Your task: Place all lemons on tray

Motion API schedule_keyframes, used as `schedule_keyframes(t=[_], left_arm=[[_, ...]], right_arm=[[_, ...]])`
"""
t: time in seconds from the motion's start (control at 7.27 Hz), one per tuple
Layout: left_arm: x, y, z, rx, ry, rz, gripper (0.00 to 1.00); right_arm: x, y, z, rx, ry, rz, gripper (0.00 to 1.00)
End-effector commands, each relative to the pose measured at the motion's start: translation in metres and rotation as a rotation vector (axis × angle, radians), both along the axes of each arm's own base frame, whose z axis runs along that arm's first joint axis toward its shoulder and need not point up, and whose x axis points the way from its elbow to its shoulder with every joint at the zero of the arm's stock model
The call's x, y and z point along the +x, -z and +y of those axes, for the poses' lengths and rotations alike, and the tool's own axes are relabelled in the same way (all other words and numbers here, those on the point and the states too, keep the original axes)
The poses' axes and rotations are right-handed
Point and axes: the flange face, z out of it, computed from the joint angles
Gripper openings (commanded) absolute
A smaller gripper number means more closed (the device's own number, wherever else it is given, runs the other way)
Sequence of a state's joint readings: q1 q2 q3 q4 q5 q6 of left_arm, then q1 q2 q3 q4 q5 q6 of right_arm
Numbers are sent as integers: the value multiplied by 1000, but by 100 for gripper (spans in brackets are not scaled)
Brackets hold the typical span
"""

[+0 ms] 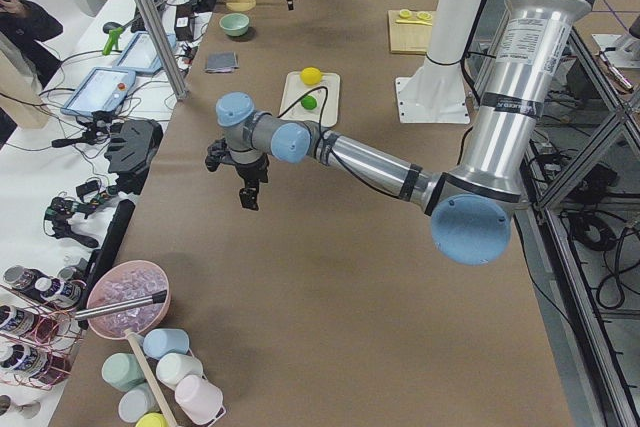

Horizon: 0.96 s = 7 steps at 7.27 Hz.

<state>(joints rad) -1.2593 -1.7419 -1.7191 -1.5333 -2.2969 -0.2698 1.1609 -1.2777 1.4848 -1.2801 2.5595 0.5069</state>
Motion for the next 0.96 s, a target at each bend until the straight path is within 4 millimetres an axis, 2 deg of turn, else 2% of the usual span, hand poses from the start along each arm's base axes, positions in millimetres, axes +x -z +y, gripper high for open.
schedule_keyframes(t=[0.0,0.14,0.41,0.55,0.69,0.83], left_arm=[[-63,-51,36,-57,64,-22,98],[-90,-81,59,-49,53,-29,98],[-122,-118,66,-101,105,-56,98],[-128,-126,66,-99,114,-82,98],[-139,-138,67,-119,136,-91,98],[-144,-148,68,-127,148,-90,98]], right_arm=[[64,-54,10,48,-81,151,98],[97,-58,12,-13,-133,202,99],[176,-90,27,-87,-201,210,99],[202,-107,40,-79,-181,197,99],[223,-110,42,-116,-204,213,99],[236,-112,44,-150,-226,250,99]])
